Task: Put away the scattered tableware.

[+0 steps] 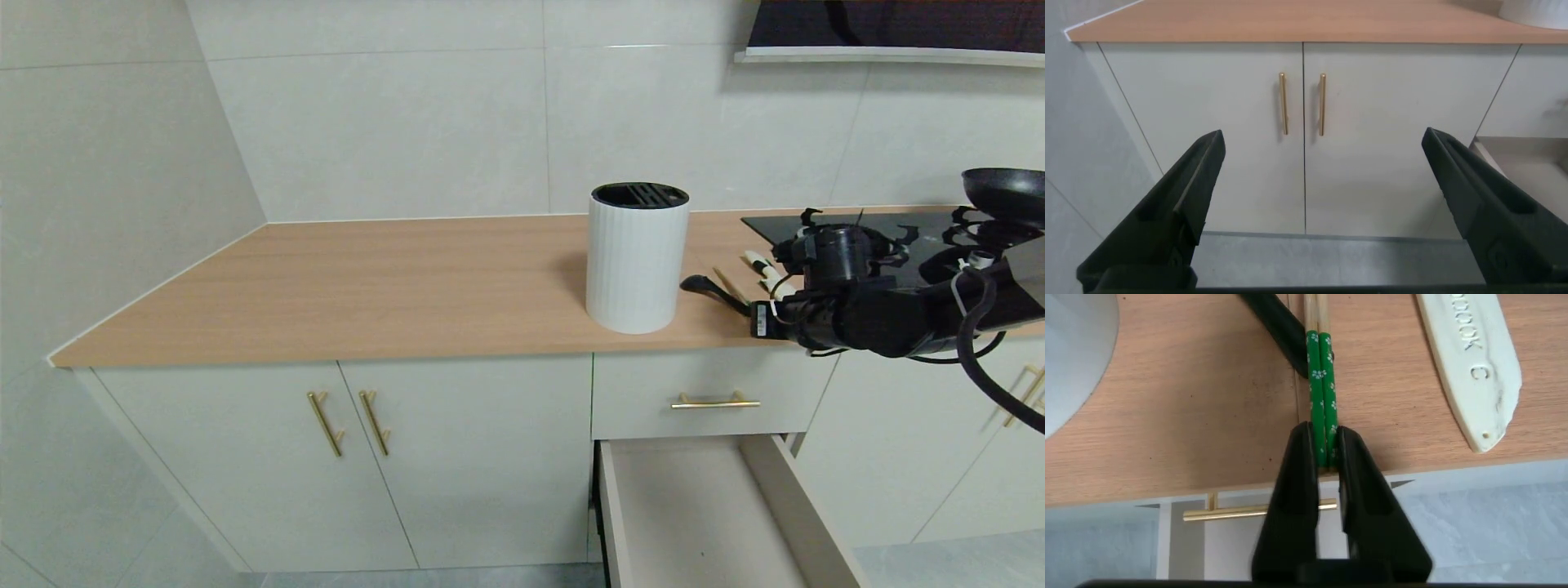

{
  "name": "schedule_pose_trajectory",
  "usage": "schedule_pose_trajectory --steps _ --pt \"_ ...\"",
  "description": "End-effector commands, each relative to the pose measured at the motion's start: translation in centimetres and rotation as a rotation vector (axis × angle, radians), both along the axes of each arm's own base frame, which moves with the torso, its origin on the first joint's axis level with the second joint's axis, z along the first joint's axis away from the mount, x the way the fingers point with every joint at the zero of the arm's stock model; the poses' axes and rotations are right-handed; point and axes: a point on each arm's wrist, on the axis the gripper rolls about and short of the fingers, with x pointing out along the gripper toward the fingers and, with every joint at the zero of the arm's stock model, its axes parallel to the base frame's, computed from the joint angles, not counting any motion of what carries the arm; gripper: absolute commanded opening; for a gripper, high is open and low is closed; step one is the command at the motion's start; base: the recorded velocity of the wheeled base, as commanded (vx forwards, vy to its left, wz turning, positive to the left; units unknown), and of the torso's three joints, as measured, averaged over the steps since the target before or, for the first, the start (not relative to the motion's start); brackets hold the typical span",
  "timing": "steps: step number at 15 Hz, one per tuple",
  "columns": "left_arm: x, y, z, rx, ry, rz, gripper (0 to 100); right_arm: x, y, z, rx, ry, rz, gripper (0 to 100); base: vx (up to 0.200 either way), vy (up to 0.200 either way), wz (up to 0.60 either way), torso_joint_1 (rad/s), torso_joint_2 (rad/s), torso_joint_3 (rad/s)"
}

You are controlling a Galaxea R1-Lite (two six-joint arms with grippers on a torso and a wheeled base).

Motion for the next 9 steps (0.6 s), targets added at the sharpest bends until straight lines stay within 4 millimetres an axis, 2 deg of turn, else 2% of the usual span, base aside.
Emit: schedule_pose_trajectory --steps 1,6,9 --pt "0.0 0.0 0.0 0.0 0.001 0.001 100 -0.4 0.0 0.9 0.003 -0.021 0.0 0 0.0 0.0 0.0 0.0 0.0 0.0" --pt "0.0 0.0 0.0 0.0 0.001 0.001 100 -2.4 -0.3 4.0 0.021 -0.079 -0.003 0 0.0 0.0 0.0 0.0 0.0 0.0" --pt "0.0 0.0 0.0 0.0 0.001 0.001 100 -5.1 -0.5 5.9 0.015 -0.075 0.008 0 0.0 0.0 0.0 0.0 0.0 0.0"
